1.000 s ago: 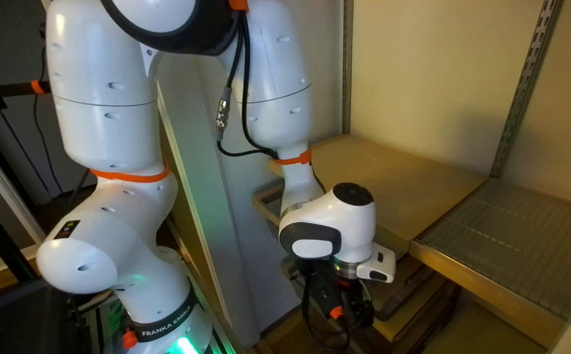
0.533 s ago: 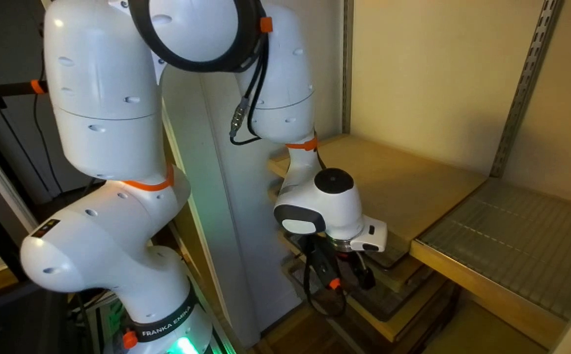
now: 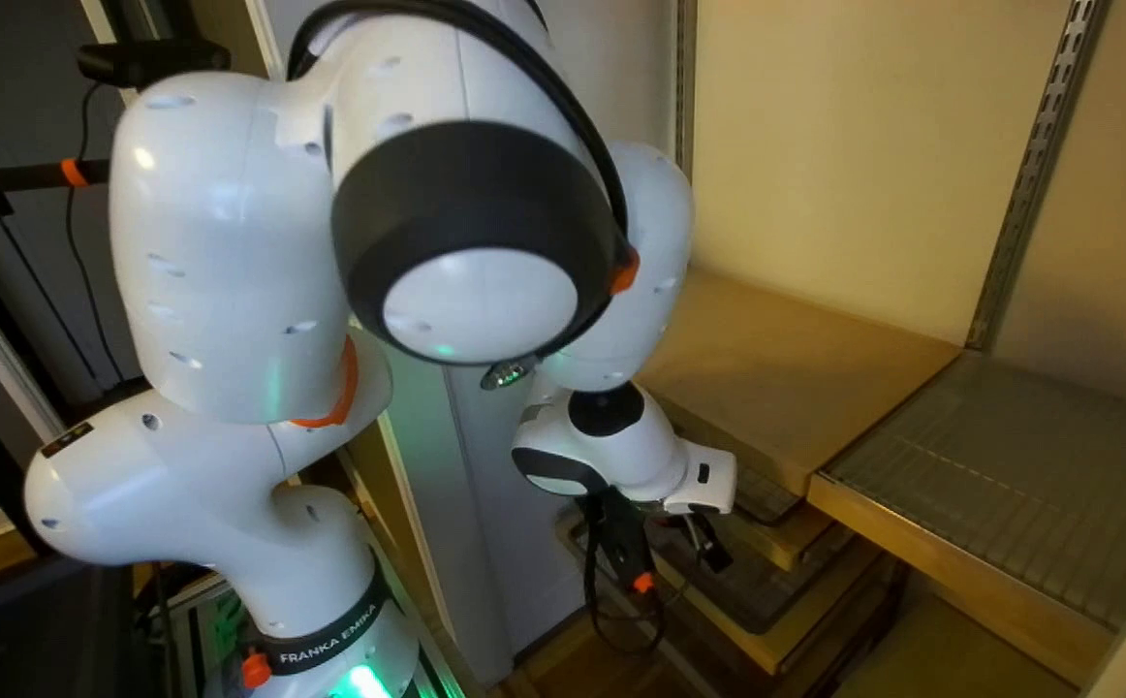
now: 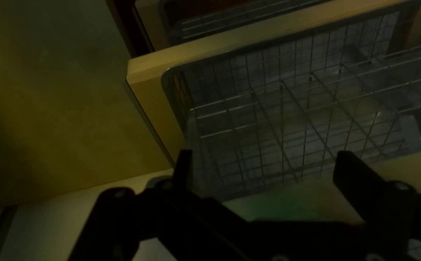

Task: Push the tray on the left forward

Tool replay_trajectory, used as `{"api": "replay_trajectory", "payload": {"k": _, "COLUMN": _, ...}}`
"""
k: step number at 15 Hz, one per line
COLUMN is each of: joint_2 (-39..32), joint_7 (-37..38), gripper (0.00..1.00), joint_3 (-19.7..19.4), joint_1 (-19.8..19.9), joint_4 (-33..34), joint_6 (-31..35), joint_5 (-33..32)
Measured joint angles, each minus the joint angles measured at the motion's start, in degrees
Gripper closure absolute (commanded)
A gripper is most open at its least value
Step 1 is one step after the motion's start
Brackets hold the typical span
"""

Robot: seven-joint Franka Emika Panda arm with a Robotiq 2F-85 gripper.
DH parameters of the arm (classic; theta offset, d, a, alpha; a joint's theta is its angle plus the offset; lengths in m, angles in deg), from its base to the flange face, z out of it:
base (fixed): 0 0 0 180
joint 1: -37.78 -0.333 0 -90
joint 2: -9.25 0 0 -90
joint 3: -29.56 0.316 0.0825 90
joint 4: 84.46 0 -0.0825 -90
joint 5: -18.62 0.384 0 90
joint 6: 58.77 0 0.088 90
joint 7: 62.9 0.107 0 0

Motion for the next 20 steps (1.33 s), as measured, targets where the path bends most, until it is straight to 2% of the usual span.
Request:
{"api": "replay_trajectory", "payload": {"k": 3, "joint_2": -3.43, "joint_7": -7.07, "gripper": 0.0, "joint_3": -1.19, "joint_1": 1.0, "joint_4": 0.27, "joint_6": 0.19, "joint_5": 1.84}}
{"api": "replay_trajectory", "payload": {"k": 5, "joint_2": -2.69, "joint_7": -13.68, "gripper": 0.0, "joint_3": -1.34, "joint_1": 0.34, "joint_4": 0.56, "joint_6": -1.0, "joint_5": 8.87}}
{"api": "replay_trajectory", "payload": {"k": 7, "joint_2": 0.28, "joint_7": -20.63, "gripper": 0.0, "joint_3": -2.06, "joint_1": -1.98, "joint_4": 1.17, "joint_6": -4.52, "joint_5": 17.84}}
{"api": "replay_trajectory", "payload": {"k": 10, "joint_2": 6.91, "joint_7": -29.31, "gripper": 0.0, "joint_3": -6.54, "joint_1": -9.4, "joint_4": 1.88, "joint_6": -12.1, "joint_5": 30.44}}
{"api": "replay_trajectory", "payload": {"k": 12, "joint_2": 11.09, "joint_7": -35.51, "gripper": 0.0, "joint_3": -12.06, "joint_1": -17.32, "joint_4": 1.74, "joint_6": -15.74, "joint_5": 39.11}}
{"api": "replay_trajectory", "payload": {"k": 15, "joint_2": 12.83, "joint_7": -45.98, "gripper": 0.0, "joint_3": -19.56, "joint_1": -29.05, "joint_4": 1.51, "joint_6": -15.68, "joint_5": 52.11}}
{"api": "replay_trajectory", "payload": {"k": 17, "joint_2": 12.9, "joint_7": -53.13, "gripper": 0.0, "joint_3": -19.99, "joint_1": -32.47, "joint_4": 1.57, "joint_6": -15.43, "joint_5": 60.54}}
{"api": "replay_trajectory", "payload": {"k": 20, "joint_2": 13.78, "joint_7": -62.74, "gripper": 0.0, "joint_3": -16.63, "joint_1": -32.93, "joint_4": 1.7, "joint_6": -15.18, "joint_5": 72.13}}
